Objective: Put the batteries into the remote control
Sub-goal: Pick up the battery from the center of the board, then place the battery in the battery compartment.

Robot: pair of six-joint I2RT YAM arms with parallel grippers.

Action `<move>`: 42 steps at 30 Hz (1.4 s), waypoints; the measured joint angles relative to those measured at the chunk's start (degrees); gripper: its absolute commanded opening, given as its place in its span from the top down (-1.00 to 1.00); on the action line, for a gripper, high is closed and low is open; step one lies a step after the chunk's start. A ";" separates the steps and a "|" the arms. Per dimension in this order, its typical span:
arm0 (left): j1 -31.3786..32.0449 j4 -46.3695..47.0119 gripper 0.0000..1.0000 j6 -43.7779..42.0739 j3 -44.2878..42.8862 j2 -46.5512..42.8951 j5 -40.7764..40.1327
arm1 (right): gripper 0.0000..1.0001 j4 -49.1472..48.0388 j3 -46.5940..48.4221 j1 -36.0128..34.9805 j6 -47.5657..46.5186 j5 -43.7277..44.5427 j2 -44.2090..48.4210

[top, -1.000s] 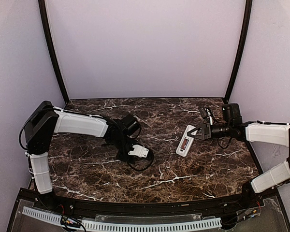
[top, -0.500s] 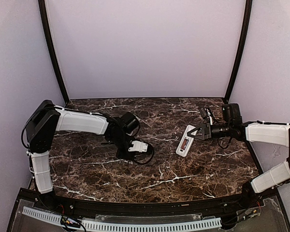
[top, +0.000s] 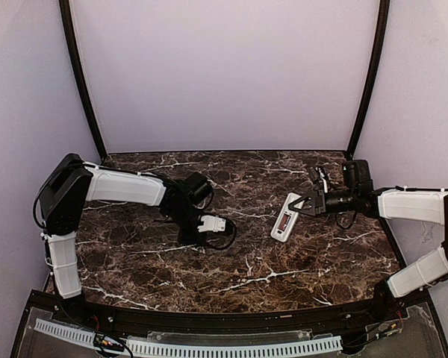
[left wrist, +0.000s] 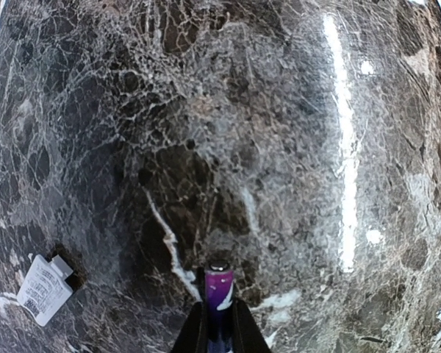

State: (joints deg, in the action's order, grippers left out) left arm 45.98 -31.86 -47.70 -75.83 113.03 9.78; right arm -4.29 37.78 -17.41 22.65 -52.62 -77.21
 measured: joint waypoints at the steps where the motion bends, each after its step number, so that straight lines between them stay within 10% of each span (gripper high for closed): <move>1: 0.09 0.00 0.95 0.66 0.00 0.00 0.09 | 1.00 -0.31 0.00 -0.02 0.31 -0.13 -0.22; 24: 10.29 -1.16 0.99 58.53 1.81 -20.24 -4.42 | 1.00 -23.89 -3.54 -12.37 22.10 -1.11 -14.29; 42: 13.11 1.29 0.99 75.91 1.70 -13.97 3.87 | 1.00 -41.66 -3.50 -19.28 36.39 0.39 -25.62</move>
State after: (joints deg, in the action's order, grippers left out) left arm 59.09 -30.57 28.21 -74.13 99.07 13.65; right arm -45.95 34.28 -36.69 59.05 -52.23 -102.83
